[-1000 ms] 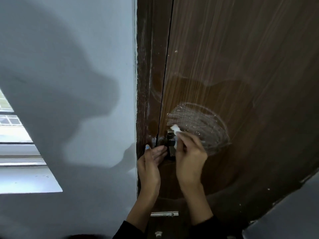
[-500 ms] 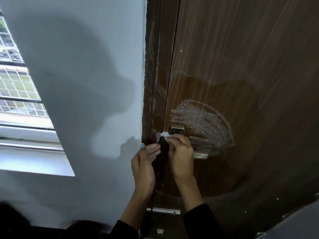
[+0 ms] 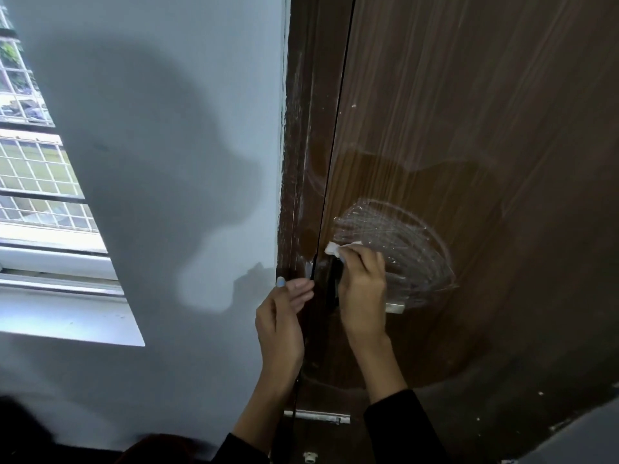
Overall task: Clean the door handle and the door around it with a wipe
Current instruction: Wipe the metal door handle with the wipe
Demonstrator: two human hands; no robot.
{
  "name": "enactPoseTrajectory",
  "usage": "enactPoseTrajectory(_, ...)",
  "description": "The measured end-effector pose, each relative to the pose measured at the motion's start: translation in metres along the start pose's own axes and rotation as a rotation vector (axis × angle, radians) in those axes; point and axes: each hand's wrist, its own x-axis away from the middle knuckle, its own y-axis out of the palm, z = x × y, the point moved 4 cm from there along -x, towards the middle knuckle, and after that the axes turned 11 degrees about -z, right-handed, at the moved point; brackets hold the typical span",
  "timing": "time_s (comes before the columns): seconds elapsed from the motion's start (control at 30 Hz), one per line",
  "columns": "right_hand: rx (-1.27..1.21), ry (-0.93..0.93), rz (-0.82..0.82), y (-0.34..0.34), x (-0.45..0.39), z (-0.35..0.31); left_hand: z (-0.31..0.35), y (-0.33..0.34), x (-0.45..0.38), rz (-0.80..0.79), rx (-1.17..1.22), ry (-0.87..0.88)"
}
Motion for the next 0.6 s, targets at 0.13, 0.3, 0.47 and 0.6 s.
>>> enactPoseTrajectory(0.13, 0.118, 0.059, -0.069, 0.000, -0.008, 0.001, 0.007, 0.002, -0.013, -0.042, -0.005, 0.023)
enactPoseTrajectory(0.3, 0.150, 0.213, 0.011, -0.001, -0.006, 0.000, 0.017, -0.003, -0.031, -0.042, -0.022, 0.073)
enactPoseTrajectory(0.47, 0.071, 0.104, 0.040, 0.010, 0.000, -0.008, 0.023, -0.004, -0.042, -0.100, -0.038, 0.092)
enactPoseTrajectory(0.6, -0.050, 0.203, 0.214, 0.007, 0.011, 0.004, 0.021, -0.013, -0.051, -0.102, -0.042, 0.083)
